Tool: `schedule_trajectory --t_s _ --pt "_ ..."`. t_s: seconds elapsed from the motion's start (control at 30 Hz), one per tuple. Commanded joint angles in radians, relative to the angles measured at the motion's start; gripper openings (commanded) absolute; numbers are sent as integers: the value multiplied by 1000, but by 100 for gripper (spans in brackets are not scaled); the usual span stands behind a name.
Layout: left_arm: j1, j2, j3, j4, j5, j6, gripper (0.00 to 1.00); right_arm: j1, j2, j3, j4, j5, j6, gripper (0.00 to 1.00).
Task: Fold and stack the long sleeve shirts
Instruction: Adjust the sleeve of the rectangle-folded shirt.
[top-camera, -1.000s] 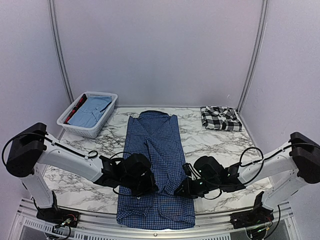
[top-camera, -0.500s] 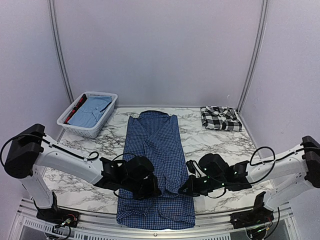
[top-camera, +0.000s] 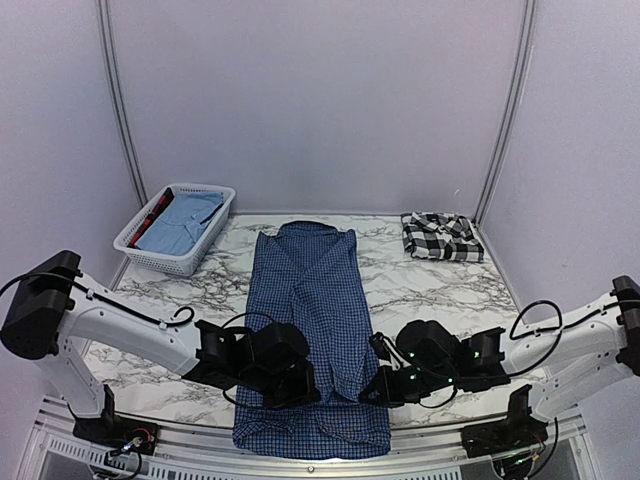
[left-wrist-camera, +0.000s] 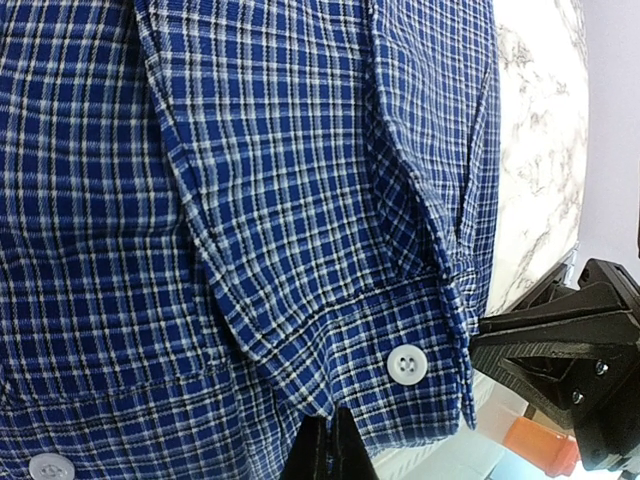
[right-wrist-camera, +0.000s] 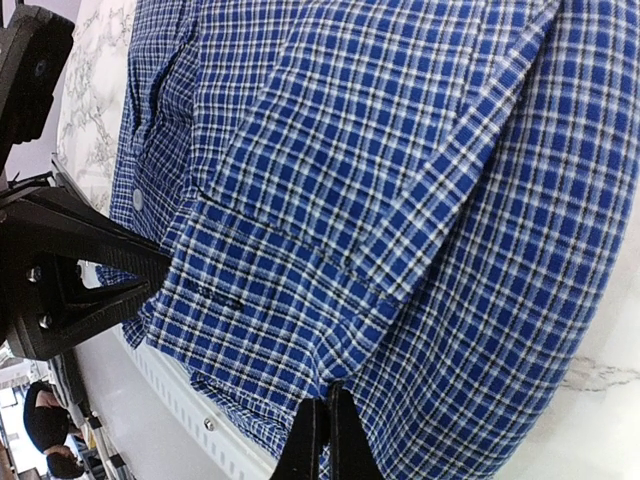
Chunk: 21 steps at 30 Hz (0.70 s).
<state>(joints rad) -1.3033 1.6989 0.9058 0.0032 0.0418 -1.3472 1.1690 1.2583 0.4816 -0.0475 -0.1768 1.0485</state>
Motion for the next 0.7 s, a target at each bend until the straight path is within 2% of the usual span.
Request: schedule_trajectory --t_s 0.0,0.67 --pt "-11 -29 -9 -47 -26 -10 0 25 1 34 -31 32 18 0" --pt "-14 -40 6 -84 -36 22 0 26 3 101 -122 81 -38 0"
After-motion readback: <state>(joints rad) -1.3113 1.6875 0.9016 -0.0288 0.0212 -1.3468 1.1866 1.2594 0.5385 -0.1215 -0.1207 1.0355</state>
